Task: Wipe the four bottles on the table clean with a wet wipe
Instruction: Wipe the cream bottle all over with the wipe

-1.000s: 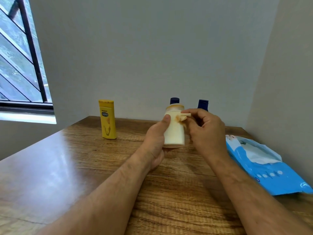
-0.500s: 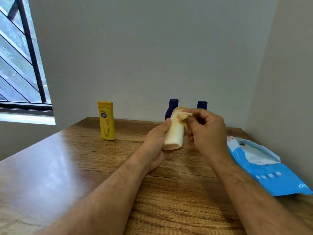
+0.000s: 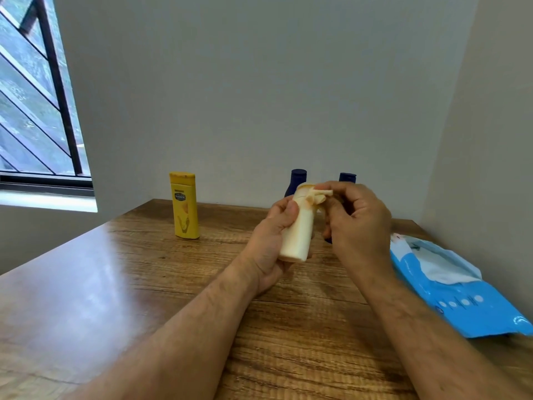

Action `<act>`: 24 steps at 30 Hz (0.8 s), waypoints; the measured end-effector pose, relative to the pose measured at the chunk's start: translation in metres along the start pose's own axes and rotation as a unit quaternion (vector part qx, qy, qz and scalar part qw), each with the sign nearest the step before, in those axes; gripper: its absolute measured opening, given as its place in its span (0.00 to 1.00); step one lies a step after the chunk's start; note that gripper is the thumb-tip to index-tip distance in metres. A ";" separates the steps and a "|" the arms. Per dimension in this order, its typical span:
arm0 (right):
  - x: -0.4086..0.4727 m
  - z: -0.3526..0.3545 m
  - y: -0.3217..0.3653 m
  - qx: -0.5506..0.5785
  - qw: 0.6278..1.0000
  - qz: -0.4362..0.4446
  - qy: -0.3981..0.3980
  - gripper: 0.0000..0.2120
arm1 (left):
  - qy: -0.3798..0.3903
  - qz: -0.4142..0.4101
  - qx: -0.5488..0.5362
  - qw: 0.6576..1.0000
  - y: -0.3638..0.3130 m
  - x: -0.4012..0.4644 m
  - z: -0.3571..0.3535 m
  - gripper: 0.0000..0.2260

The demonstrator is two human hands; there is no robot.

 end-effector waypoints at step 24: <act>-0.012 -0.004 0.020 -0.060 0.991 0.112 0.030 0.10 | 0.050 -0.181 0.288 0.939 -0.010 -0.007 -0.010 0.12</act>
Point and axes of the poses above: each hand's wrist, its own x-axis towards the middle knuckle, its own z-axis out of the back of the hand, y = z × x, the point moved 4 cm from there along x, towards the middle knuckle, and after that the axes turned 15 degrees about -x, right-handed, at the moved point
